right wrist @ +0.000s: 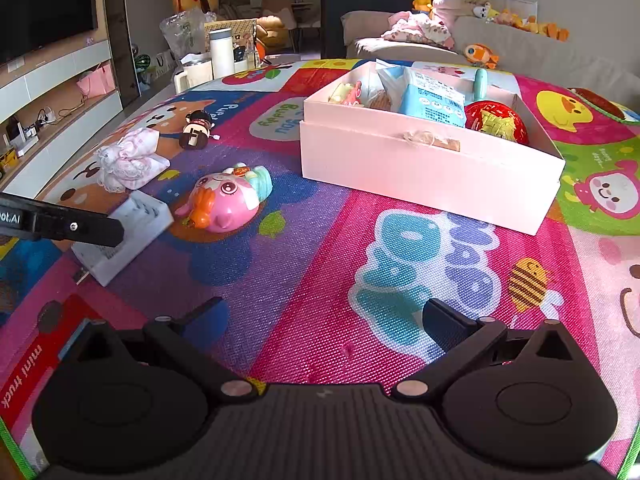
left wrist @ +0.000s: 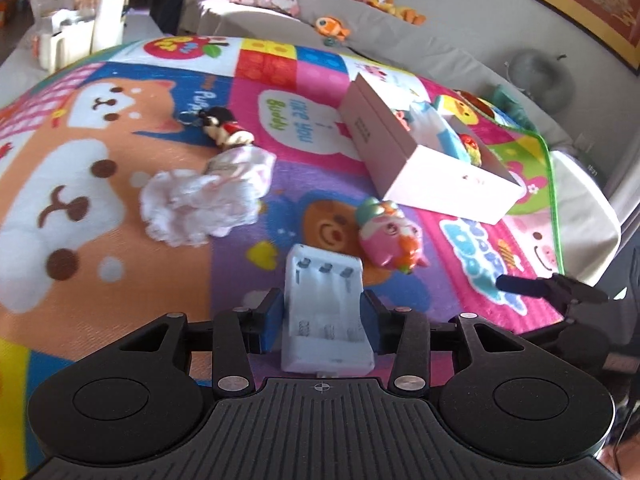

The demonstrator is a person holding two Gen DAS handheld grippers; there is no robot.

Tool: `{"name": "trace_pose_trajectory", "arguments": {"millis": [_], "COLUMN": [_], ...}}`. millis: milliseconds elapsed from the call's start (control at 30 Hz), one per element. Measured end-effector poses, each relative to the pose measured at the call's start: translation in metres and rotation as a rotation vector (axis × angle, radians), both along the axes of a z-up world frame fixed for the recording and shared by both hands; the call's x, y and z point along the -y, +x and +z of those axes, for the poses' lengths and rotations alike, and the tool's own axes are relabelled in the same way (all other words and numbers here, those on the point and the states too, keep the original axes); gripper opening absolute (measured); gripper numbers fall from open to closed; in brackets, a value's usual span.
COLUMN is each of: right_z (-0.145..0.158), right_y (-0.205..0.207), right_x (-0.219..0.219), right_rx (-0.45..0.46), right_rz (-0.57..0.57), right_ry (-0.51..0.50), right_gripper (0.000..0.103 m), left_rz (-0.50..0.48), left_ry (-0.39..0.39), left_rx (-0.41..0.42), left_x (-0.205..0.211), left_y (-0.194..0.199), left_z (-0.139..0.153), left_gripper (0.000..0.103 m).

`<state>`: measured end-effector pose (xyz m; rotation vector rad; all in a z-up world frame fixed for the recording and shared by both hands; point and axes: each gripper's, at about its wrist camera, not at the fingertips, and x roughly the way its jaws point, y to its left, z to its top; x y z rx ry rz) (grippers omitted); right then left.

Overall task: Organize objects
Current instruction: 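Carry the white charger into the pink box and open the left tool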

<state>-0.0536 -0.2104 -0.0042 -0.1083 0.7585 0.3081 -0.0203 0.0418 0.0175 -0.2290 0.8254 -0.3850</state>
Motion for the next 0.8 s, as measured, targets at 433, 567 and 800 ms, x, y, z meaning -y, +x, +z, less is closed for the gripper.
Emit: {"name": "trace_pose_trajectory", "arguments": {"millis": [433, 567, 800], "right_z": [0.0, 0.001, 0.0], "right_y": [0.001, 0.002, 0.001], "right_x": [0.002, 0.001, 0.0], "right_rx": [-0.006, -0.014, -0.011], "right_rz": [0.001, 0.004, 0.008], "right_ry": [0.008, 0.008, 0.007], "right_gripper": [0.103, 0.103, 0.103], "left_rz": [-0.248, -0.23, -0.155], "left_ry": [0.369, 0.362, 0.316], "left_rx": [0.193, 0.19, 0.166], "left_x": [0.081, 0.077, 0.062], "left_y": [-0.024, -0.02, -0.018], "left_z": [-0.007, -0.007, -0.006], "left_gripper": [0.046, 0.052, 0.024]}}
